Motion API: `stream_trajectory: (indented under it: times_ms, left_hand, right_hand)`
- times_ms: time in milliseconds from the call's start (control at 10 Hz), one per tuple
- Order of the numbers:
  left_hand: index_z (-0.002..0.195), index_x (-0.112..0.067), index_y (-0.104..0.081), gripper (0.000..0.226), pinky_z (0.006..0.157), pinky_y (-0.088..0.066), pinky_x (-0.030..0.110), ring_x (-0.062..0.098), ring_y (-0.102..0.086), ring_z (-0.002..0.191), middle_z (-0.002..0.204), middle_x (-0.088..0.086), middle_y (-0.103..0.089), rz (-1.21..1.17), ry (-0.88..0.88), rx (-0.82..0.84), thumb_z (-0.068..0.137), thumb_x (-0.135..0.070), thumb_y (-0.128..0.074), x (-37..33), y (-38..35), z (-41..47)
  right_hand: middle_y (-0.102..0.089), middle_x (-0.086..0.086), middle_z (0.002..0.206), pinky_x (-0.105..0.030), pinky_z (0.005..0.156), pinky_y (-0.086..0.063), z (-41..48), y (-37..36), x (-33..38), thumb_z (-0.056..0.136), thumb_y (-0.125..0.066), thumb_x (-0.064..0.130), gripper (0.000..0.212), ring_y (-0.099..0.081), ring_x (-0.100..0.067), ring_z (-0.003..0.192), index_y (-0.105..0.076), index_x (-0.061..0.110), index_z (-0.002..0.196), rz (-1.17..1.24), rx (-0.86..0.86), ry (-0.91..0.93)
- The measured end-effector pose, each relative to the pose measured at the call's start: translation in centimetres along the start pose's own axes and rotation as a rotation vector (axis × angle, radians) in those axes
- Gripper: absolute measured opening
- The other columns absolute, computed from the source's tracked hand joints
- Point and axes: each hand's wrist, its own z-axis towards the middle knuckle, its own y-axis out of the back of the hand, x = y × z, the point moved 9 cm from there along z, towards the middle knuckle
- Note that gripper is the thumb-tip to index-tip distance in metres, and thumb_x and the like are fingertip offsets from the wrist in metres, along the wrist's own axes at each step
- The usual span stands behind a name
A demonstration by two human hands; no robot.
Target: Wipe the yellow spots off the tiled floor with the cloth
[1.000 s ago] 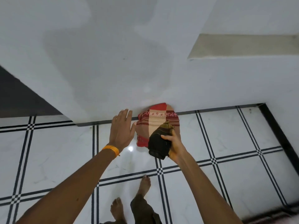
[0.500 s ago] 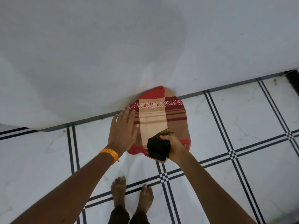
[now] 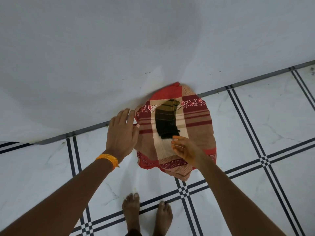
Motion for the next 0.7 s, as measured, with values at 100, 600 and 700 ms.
stream_trajectory:
  times_ms: [100,600,700]
  left_hand:
    - [0.144,-0.005,-0.044,0.061,0.112,-0.037,0.055,0.041,-0.045,0.137,0.148,0.021,-0.047,-0.009,0.012,0.006,0.098,-0.044,-0.035,-0.1,-0.2,0.1]
    - [0.143,-0.006,-0.042,0.051,0.112,-0.034,0.058,0.040,-0.040,0.139,0.149,0.021,-0.045,0.049,-0.013,-0.054,0.100,-0.033,-0.047,-1.2,5.4,-3.5]
    - [0.145,-0.006,-0.040,0.053,0.114,-0.031,0.057,0.038,-0.035,0.143,0.153,0.019,-0.040,0.058,0.014,-0.102,0.100,-0.033,-0.046,-1.7,10.5,-5.7]
  right_hand:
    - [-0.066,-0.017,0.120,-0.031,0.071,-0.062,0.8,0.2,-0.6,0.091,-0.070,0.002,0.029,-0.071,-0.027,0.101,-0.064,0.009,0.119,-0.010,-0.093,0.028]
    - [-0.067,-0.009,0.095,-0.038,0.082,-0.058,-5.8,-4.7,6.0,0.101,-0.060,0.028,0.016,-0.065,-0.020,0.090,-0.061,0.014,0.108,-0.679,-0.338,0.415]
    - [-0.063,0.004,0.089,-0.025,0.066,-0.049,-12.1,-8.7,9.0,0.102,-0.056,0.033,0.022,-0.060,-0.012,0.081,-0.060,0.014,0.111,-1.036,-0.380,0.660]
